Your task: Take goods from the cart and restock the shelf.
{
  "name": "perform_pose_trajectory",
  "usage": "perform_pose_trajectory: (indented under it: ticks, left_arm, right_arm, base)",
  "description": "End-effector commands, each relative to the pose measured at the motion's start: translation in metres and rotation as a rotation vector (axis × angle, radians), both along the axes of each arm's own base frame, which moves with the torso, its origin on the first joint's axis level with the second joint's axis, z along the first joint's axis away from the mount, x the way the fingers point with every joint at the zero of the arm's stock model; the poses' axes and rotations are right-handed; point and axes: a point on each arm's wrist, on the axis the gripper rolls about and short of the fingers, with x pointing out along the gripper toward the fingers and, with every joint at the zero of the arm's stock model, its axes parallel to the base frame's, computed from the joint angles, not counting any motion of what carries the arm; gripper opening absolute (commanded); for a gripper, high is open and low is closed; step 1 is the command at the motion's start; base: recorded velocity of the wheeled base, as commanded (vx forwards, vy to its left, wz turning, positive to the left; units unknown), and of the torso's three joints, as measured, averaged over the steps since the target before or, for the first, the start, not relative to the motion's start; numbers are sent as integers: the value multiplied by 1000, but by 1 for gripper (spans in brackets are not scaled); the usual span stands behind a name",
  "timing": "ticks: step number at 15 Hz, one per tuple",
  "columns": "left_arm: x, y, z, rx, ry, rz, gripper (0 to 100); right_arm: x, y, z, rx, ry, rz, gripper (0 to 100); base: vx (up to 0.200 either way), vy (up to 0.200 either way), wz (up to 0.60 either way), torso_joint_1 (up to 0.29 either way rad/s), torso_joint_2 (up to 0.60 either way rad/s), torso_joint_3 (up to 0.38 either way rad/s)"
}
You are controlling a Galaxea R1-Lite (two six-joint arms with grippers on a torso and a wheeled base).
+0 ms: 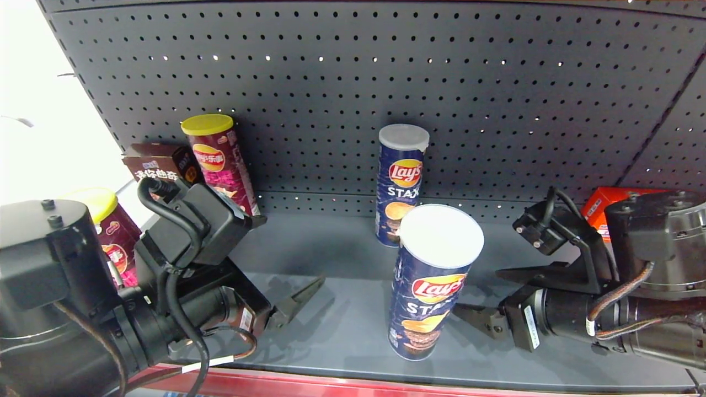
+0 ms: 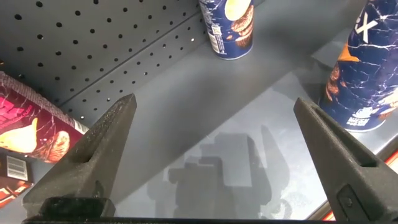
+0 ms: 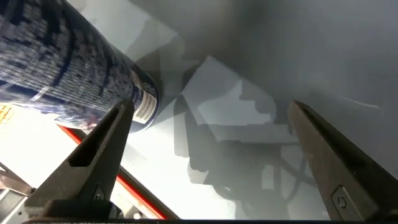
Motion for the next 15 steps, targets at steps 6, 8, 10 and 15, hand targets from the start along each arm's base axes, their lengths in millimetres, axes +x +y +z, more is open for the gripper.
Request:
perform_pose_trajectory:
  ticks: [6, 8, 10, 15]
  left_arm:
    - [0, 0, 0, 1, 1, 1, 100]
    - [1, 0, 0, 1, 1, 3, 100]
    - [1, 0, 0, 0, 0, 2, 100]
    - [1, 0, 0, 0, 0, 3, 100]
  right_arm:
    - [1, 10, -4, -11, 12, 30, 100]
    - [2, 10, -4, -11, 12, 29, 100]
    - [3, 12, -4, -12, 13, 30, 100]
    - [7, 16, -4, -10, 11, 33, 100]
  base:
    - [0, 0, 0, 0, 0, 0]
    - [0, 0, 0, 0, 0, 0]
    - [0, 0, 0, 0, 0, 0]
    - [0, 0, 0, 0, 0, 0]
